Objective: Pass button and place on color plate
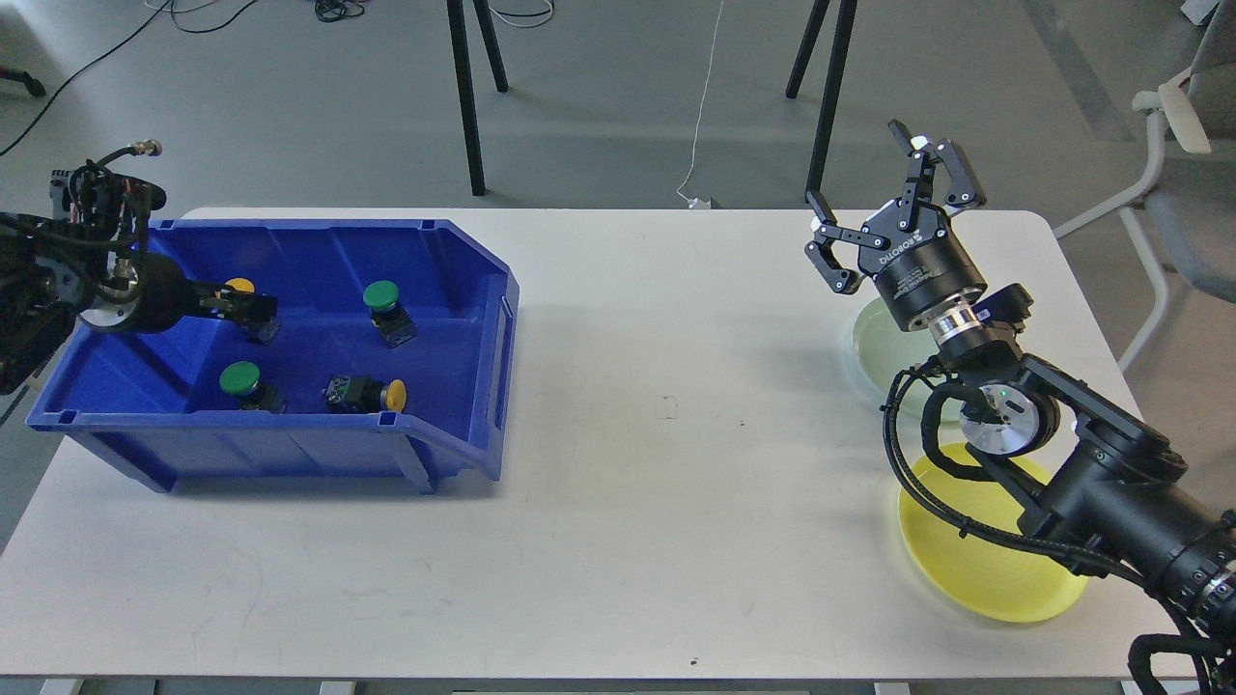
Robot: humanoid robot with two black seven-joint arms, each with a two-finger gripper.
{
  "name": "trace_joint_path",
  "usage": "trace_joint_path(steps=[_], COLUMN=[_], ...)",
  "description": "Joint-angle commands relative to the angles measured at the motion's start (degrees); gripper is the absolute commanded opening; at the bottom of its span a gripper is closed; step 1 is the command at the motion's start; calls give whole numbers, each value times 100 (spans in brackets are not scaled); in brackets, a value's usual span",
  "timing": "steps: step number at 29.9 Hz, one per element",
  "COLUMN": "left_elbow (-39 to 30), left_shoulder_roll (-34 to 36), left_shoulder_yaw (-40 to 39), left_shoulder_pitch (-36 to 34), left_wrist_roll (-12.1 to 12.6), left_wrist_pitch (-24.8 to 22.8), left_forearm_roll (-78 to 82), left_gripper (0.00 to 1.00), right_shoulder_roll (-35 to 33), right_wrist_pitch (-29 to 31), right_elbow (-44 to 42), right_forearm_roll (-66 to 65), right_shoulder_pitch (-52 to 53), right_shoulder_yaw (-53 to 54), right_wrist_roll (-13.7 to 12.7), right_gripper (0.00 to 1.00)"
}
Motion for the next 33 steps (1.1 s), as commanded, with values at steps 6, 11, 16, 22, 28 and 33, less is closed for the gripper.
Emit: trace_joint_path(steps=[6,11,16,22,28,33], left_elbow=[330,593,699,699,699,699], left_shoulder_roll=[-101,-330,-471,-488,-515,-515], left_shoulder_yaw=[-18,-9,-9,-18,-18,-26], left_shoulder_pitch=[25,113,183,210,227,227], left_wrist_roll=[0,0,0,0,0,0], left_wrist_pitch=[30,65,65,65,65,74], left_forearm_roll=[-35,-26,-35,-35,-114,-123], left_gripper=[81,81,81,80,71,63], right_shoulder_roll=[1,1,1,1,1,1], right_wrist_pitch=[-1,-1,-1,8,8,8], right_elbow=[-1,-1,-9,-9,-9,-9], right_forearm_roll=[0,0,0,0,0,0], right_shoulder_pitch=[0,0,0,0,-44,-53], right_shoulder_yaw=[0,-8,-8,-8,0,0], right_wrist_roll=[0,0,0,0,0,0], right_gripper=[99,99,99,99,99,99])
